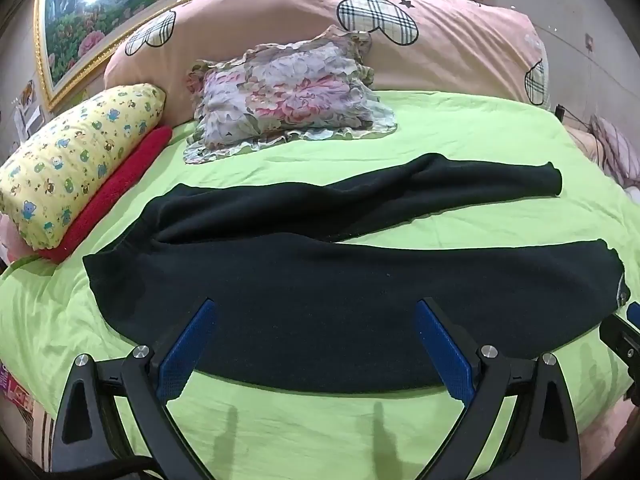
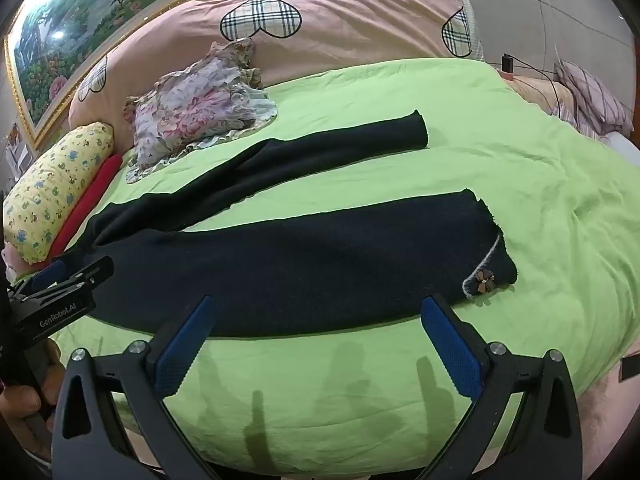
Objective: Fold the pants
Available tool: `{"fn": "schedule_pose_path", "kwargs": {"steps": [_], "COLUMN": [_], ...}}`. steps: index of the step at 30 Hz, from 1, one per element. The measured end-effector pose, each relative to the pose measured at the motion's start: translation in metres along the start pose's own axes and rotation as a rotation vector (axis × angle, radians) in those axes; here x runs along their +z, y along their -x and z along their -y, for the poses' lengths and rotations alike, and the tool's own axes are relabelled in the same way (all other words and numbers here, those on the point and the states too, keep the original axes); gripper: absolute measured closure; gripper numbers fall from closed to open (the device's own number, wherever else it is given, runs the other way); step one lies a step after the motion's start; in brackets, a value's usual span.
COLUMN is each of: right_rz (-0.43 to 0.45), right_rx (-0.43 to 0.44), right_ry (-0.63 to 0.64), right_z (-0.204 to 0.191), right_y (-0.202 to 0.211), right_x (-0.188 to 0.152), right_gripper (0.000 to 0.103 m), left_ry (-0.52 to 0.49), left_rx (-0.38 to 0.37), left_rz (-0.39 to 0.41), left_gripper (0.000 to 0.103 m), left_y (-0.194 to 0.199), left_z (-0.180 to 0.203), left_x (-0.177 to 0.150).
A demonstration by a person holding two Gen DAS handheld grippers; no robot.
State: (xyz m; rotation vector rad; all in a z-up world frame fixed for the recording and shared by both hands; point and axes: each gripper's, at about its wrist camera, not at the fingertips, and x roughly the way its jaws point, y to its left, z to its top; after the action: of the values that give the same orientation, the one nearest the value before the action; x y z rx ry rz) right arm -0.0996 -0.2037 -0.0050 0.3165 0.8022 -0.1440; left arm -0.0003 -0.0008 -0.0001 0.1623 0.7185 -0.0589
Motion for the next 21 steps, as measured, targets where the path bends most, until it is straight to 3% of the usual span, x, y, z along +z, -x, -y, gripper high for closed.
{"fn": "schedule_pose_path", "kwargs": {"steps": [21], "right_rz": [0.004], "right_rx": [-0.01], "right_ry": [-0.028], "right_z": [0.0077], "right_y": [0.0007], "right_x": [0.0045], "right_gripper": [0.0], "left_ry": [-0.025], "left_rx": [-0.001], "left_rz": [0.032], "left_gripper": [0.004], "left_y": [-0.0008], "left_z": [-0.0013], "left_x": [-0.0016]}}
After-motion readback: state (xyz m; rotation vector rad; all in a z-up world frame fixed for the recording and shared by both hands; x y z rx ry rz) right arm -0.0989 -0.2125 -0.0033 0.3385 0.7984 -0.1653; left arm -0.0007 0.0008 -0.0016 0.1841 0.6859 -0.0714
